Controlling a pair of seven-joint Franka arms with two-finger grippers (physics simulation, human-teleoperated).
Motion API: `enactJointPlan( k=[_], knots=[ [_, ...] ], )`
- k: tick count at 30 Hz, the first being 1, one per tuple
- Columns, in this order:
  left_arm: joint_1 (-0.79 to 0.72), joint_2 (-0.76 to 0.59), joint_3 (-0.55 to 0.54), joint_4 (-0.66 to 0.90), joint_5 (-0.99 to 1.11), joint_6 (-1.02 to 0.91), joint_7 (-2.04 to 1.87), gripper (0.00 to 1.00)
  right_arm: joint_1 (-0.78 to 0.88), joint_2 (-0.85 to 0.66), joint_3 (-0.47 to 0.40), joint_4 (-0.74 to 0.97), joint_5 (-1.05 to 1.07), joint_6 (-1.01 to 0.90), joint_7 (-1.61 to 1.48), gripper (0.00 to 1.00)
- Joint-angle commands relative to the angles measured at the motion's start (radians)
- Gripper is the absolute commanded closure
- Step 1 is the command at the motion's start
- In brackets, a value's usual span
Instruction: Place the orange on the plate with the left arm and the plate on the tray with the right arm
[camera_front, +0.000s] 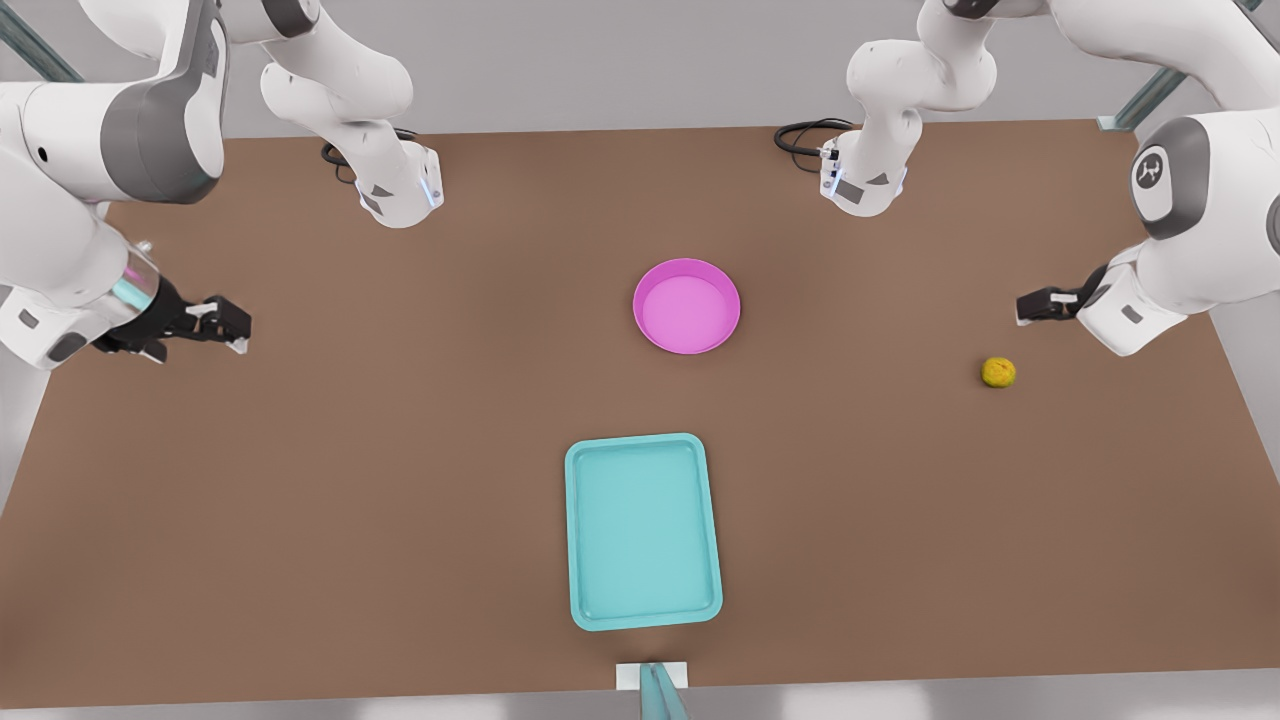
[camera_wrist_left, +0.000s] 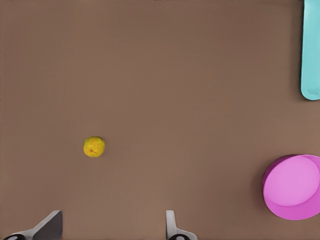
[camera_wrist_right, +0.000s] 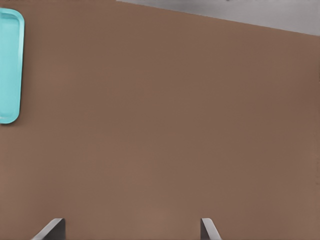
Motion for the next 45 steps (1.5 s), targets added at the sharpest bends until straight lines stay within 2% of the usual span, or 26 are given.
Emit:
enactJointPlan(
  k=[1,2,3,6,9,11,15,22,27,34,35,36,37,38,40,42,43,45],
  knots=[
    [0.000,-0.001,0.001,-0.001,0.001,0.036,0.045,0.00,0.000,0.002,0.000,0.001,0.000,0.054,-0.045,0.00],
    [0.002,0.018,0.001,-0.008,-0.002,0.042,0.041,0.00,0.000,0.003,0.000,0.001,0.000,0.054,-0.045,0.00],
    [0.024,0.039,0.001,-0.080,0.001,0.053,0.033,0.00,0.000,0.003,0.000,0.001,0.000,0.054,-0.045,0.00],
    [0.048,0.093,0.114,-0.491,0.001,0.526,0.103,0.00,0.000,0.003,0.000,0.001,0.000,0.054,-0.046,0.00],
    [0.106,0.154,0.125,-0.642,0.001,0.783,0.229,0.00,0.002,0.006,0.000,0.000,0.000,0.054,-0.045,0.00],
    [0.158,0.208,0.127,-0.636,-0.010,0.843,0.340,0.00,0.002,0.006,0.000,0.000,0.000,0.052,-0.045,0.00],
    [0.164,0.266,0.125,-0.644,-0.011,0.918,0.340,0.00,0.000,0.006,0.000,-0.015,0.001,0.051,-0.045,0.00],
    [0.163,0.341,0.121,-0.642,-0.022,0.930,0.329,0.00,0.000,0.009,0.000,-0.023,0.001,0.052,-0.045,0.00],
    [0.163,0.361,0.122,-0.645,-0.022,0.847,0.330,0.00,0.000,0.009,0.000,-0.023,0.001,0.051,-0.046,0.00],
    [0.164,0.383,0.121,-0.645,-0.023,0.852,0.329,0.00,-0.002,0.006,0.000,-0.037,0.003,0.049,-0.045,0.00],
    [0.164,0.383,0.122,-0.645,-0.023,0.851,0.329,0.09,-0.002,0.005,0.001,-0.035,0.012,0.035,-0.045,0.00],
    [0.164,0.383,0.122,-0.645,-0.023,0.851,0.329,0.25,-0.006,0.003,0.008,-0.037,0.017,0.035,-0.045,0.00],
    [0.164,0.383,0.121,-0.645,-0.023,0.851,0.329,0.33,-0.003,0.003,0.008,-0.037,0.017,0.029,-0.045,0.00],
    [0.163,0.383,0.122,-0.644,-0.023,0.849,0.329,0.36,-0.003,0.005,0.008,-0.037,0.017,0.025,-0.045,0.00],
    [0.163,0.381,0.122,-0.644,-0.023,0.849,0.327,0.40,-0.002,0.003,0.008,-0.055,0.017,0.025,-0.045,0.00],
    [0.160,0.369,0.118,-0.640,-0.023,0.840,0.301,0.40,-0.003,0.003,0.024,-0.057,0.015,0.006,-0.048,0.00],
    [0.152,0.324,0.101,-0.613,-0.023,0.748,0.237,0.39,-0.005,0.005,0.024,-0.057,0.015,-0.008,-0.048,0.00],
    [0.147,0.269,-0.026,-0.575,-0.025,0.607,0.088,0.39,-0.003,0.006,0.024,-0.058,0.017,-0.008,-0.048,0.00]
  ],
)
